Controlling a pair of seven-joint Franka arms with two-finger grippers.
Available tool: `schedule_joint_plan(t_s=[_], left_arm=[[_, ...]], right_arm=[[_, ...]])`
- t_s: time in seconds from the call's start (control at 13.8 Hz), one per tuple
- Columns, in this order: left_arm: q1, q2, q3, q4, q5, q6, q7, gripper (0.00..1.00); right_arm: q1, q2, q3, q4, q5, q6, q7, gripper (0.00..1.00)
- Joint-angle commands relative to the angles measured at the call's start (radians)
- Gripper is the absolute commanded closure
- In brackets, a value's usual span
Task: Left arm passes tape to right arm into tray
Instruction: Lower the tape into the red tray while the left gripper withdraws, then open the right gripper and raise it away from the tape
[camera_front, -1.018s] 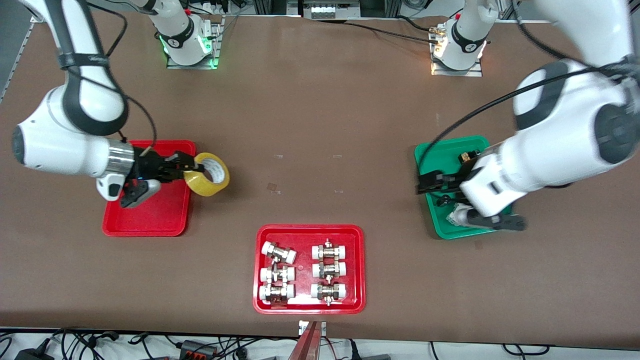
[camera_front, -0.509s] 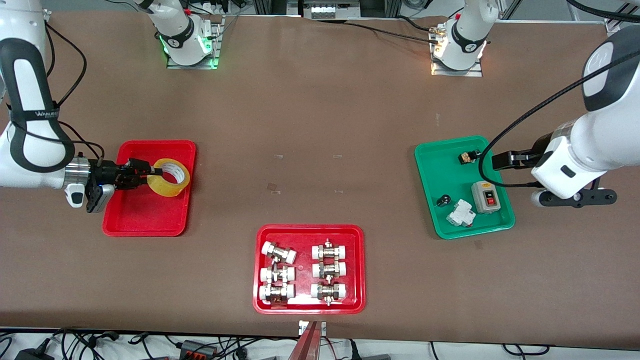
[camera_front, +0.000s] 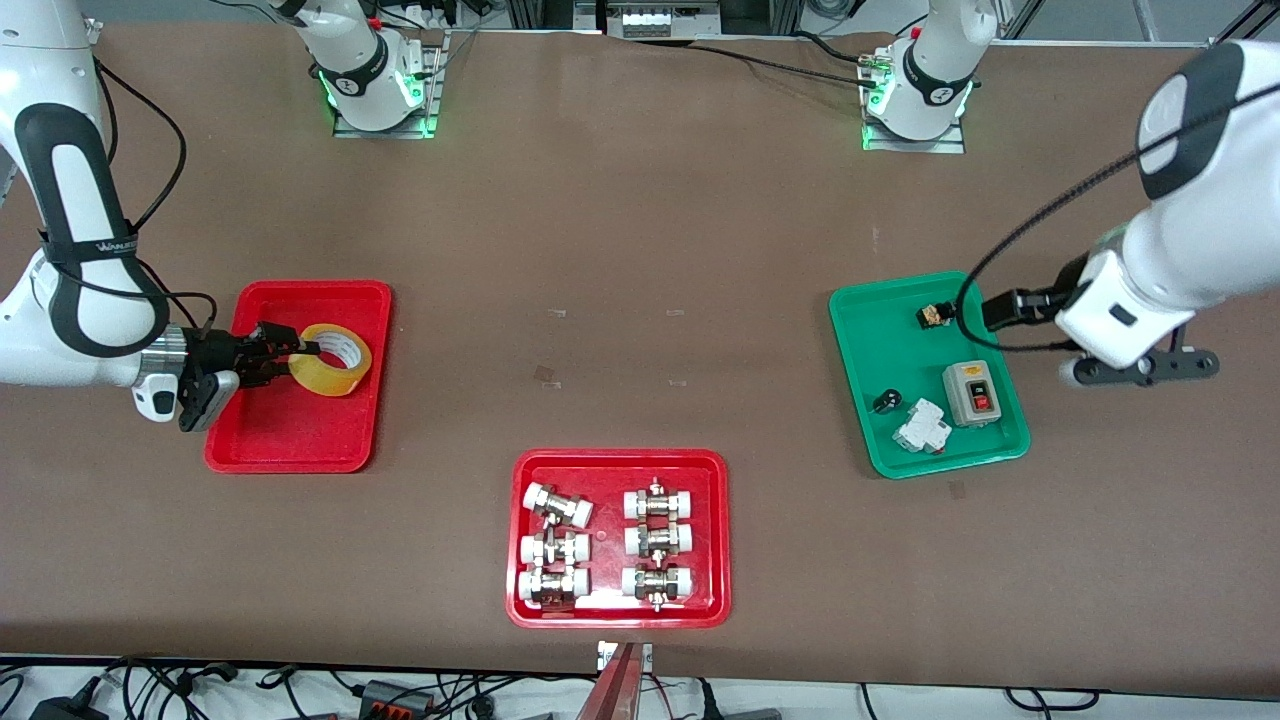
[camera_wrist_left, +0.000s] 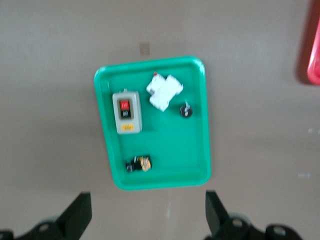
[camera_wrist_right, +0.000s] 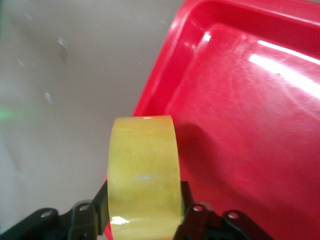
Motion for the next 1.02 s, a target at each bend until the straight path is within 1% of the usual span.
schedule_joint_plan(t_s=[0.0, 0.07, 0.15, 0.22, 0.29, 0.44, 0.51, 0.65, 0.8, 0.95], left_arm=[[0.031, -0.055, -0.006, -0.043, 0.028, 0.037, -0.013, 0.0], [0.028, -0.027, -0.004, 0.004, 0.034, 0.0, -0.009, 0.0], [0.028, 0.004, -0.007, 0.057, 0.068, -0.035, -0.01, 0.0], [0.034, 0.008, -0.007, 0.081, 0.065, -0.052, 0.002, 0.0], [0.036, -0.001, -0.013, 0.091, 0.051, -0.056, 0.001, 0.0], [0.039, -0.013, -0.015, 0.092, 0.031, -0.072, 0.001, 0.0], [0.048, -0.016, -0.01, 0.094, -0.021, -0.1, -0.009, 0.0], [0.049, -0.028, -0.012, 0.094, -0.046, -0.097, -0.006, 0.0], [0.052, -0.03, -0.007, 0.092, -0.052, -0.103, 0.004, 0.0], [0.059, -0.031, -0.009, 0.094, -0.05, -0.103, 0.005, 0.0]], right_arm=[[0.021, -0.004, 0.002, 0.021, -0.113, 0.045, -0.026, 0.0], [0.039, -0.008, 0.002, 0.032, -0.159, 0.059, -0.025, 0.0], [0.056, -0.013, 0.002, 0.046, -0.207, 0.068, -0.023, 0.0], [0.07, -0.02, 0.002, 0.057, -0.247, 0.078, -0.019, 0.0], [0.081, -0.03, 0.002, 0.063, -0.278, 0.082, -0.011, 0.0], [0.105, -0.074, 0.0, 0.061, -0.293, 0.085, 0.033, 0.0], [0.113, -0.106, 0.0, 0.061, -0.298, 0.079, 0.103, 0.0], [0.131, -0.178, 0.002, 0.058, -0.331, 0.05, 0.263, 0.0], [0.157, -0.249, 0.0, 0.06, -0.345, -0.026, 0.427, 0.0], [0.196, -0.328, 0.002, 0.058, -0.399, -0.088, 0.603, 0.0]])
